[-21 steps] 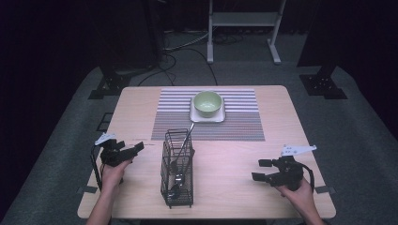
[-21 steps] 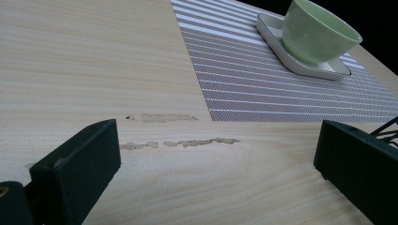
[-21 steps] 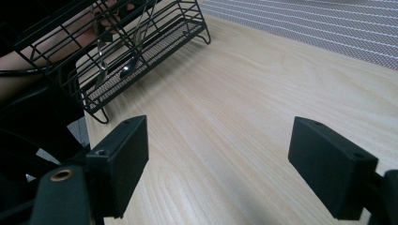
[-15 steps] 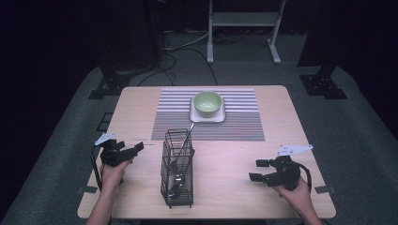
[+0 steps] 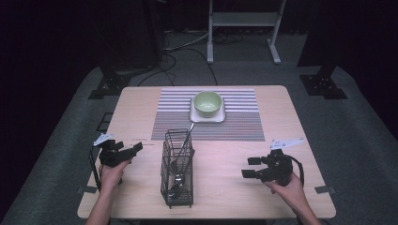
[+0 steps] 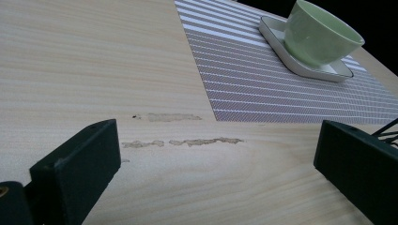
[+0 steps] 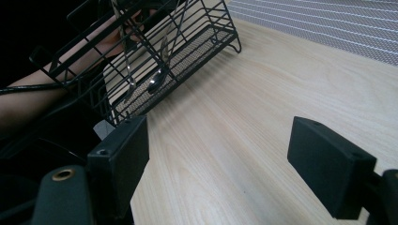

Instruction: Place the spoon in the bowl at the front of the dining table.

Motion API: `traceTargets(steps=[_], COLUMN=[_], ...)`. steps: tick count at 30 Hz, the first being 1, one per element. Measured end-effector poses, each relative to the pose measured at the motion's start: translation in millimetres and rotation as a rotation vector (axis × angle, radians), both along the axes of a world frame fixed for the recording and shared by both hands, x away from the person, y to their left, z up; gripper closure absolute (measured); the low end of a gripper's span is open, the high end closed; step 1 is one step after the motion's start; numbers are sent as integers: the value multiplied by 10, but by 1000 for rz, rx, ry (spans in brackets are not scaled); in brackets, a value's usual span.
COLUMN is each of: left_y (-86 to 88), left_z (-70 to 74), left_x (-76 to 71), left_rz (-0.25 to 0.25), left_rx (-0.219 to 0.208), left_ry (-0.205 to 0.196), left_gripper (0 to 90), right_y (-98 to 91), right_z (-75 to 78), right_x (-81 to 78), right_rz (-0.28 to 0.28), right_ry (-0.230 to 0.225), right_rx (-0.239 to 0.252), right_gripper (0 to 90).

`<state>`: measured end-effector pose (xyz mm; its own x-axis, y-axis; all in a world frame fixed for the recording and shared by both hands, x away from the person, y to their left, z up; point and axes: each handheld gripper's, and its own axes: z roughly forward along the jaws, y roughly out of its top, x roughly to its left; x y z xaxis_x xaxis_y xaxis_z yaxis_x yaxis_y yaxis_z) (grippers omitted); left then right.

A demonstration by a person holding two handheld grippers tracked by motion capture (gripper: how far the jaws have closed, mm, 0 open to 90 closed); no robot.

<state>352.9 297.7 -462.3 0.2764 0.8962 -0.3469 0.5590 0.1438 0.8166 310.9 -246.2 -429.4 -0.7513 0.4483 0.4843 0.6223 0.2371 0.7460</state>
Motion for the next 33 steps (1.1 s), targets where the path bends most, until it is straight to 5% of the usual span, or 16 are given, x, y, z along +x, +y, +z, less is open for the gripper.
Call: traceTargets(steps=[10,17,33], left_y=[1,16,31], left_z=[-2,-2,16], left_x=[1,-4,-15], left_rz=[0,3,4], left_rx=[2,0,3], left_ry=[0,0,-8], left_gripper=[0,0,0], right_y=[87,196,490], right_z=[152,257,520], right_x=[49,63,129], right_rz=[23,12,87], right_ry=[26,11,23], right_rx=[29,17,-17], right_gripper=[199,201,201])
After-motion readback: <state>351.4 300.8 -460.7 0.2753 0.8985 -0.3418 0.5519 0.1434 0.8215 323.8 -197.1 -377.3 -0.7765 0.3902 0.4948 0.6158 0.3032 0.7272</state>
